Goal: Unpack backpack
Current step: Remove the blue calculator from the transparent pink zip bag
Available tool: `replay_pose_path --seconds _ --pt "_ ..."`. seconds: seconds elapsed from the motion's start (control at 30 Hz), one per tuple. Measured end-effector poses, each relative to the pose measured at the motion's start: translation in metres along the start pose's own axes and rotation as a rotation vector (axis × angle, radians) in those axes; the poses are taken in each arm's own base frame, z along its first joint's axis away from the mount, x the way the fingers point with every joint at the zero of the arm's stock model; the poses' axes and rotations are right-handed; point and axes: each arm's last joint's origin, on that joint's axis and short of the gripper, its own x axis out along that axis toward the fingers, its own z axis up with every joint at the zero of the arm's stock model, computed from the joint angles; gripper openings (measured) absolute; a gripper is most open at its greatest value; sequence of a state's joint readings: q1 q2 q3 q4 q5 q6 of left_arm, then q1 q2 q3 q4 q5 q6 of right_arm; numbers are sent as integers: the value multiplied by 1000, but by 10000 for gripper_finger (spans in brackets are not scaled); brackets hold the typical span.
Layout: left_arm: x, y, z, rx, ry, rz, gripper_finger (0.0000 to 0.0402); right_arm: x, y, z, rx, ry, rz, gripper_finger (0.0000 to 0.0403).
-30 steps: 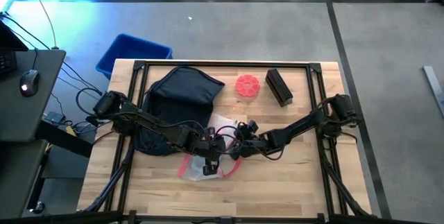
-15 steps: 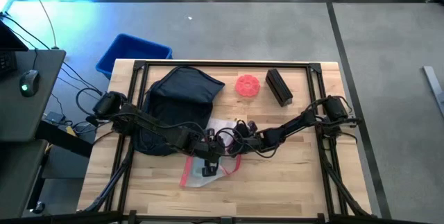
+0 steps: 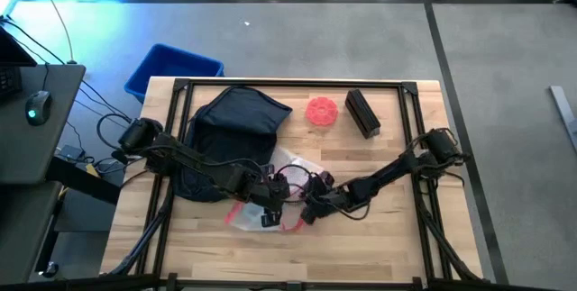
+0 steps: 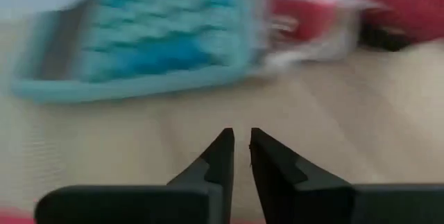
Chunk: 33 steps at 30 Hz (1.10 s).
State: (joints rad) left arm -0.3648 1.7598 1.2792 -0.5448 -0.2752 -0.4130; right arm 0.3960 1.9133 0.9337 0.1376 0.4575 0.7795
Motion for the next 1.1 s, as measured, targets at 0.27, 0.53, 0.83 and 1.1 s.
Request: replay_pose_path --seconds 0.27,0.53,0.83,1.1 --pt "-30 -14 22 104 -187 -74 0 -22 11 13 -70 -53 70 107" --pt "-22 -12 18 109 -165 -103 0 -24 12 14 -77 -102 29 184" --pt "-16 -16 15 155 -140 -125 0 -13 -1 25 -50 -111 -13 242" --pt "-10 -18 12 212 -119 -122 0 18 -24 23 0 -36 -33 258"
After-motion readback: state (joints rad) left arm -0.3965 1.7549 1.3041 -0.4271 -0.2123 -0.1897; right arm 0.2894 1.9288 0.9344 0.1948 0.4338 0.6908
